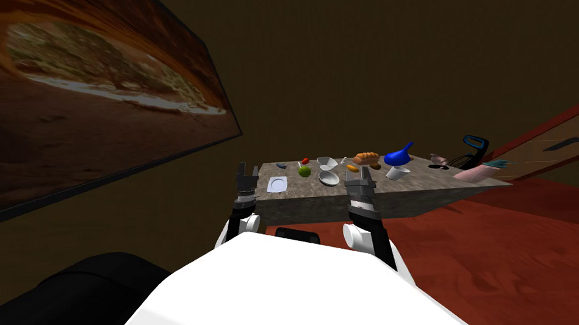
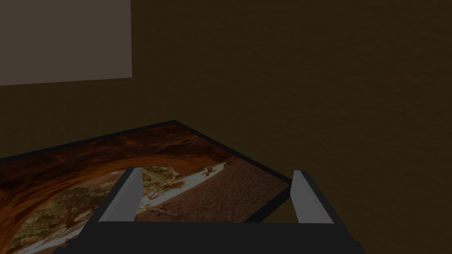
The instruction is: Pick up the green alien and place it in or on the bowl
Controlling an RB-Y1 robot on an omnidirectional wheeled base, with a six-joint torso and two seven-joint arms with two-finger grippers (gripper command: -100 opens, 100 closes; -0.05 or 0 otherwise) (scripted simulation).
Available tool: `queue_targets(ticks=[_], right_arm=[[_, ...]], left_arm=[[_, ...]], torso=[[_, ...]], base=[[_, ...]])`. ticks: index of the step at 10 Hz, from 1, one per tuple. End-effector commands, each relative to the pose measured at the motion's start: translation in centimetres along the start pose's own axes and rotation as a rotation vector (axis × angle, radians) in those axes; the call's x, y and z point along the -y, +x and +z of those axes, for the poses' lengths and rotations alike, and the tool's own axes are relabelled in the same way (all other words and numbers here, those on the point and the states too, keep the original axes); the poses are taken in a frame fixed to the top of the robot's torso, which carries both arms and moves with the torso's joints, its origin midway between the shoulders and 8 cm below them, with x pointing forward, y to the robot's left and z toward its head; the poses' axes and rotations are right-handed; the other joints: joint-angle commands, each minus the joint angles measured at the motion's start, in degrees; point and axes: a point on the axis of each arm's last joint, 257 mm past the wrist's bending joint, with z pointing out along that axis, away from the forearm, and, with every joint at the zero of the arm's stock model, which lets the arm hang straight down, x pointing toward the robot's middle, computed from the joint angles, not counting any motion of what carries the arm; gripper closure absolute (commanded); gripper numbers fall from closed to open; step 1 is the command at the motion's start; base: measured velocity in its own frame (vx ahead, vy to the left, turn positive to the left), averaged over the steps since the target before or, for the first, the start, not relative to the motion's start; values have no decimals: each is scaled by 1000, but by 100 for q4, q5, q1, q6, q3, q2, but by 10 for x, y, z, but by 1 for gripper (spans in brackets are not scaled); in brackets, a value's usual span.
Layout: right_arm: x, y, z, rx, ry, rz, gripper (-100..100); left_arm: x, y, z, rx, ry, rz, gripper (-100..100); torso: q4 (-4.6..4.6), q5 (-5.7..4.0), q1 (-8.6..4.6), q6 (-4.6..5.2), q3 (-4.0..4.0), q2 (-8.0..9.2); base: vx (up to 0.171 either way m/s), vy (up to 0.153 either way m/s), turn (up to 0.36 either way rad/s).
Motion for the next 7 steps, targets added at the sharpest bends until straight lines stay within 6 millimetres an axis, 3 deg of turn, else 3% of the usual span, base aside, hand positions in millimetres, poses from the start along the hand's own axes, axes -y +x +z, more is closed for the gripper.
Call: queue_targets(ticks=[1,4,7], right_arm=[[-2,-1,3,-20,-11,-9,-100],[-11,-8,17,-52,-58,-15,-100],[-23,-28,39,-44,-134,10,-100]], left_arm=[[0,0,0,0,0,0,0],[0,0,0,0,0,0,0],[0,0,0,0,0,0,0]], torso=[[0,0,0,0,0,0],[4,-1,-4,-1,9,17],[6,-1,-5,-1,16,27]], base=[[-18,-4,30],[-52,-12,53],[-86,-8,93]])
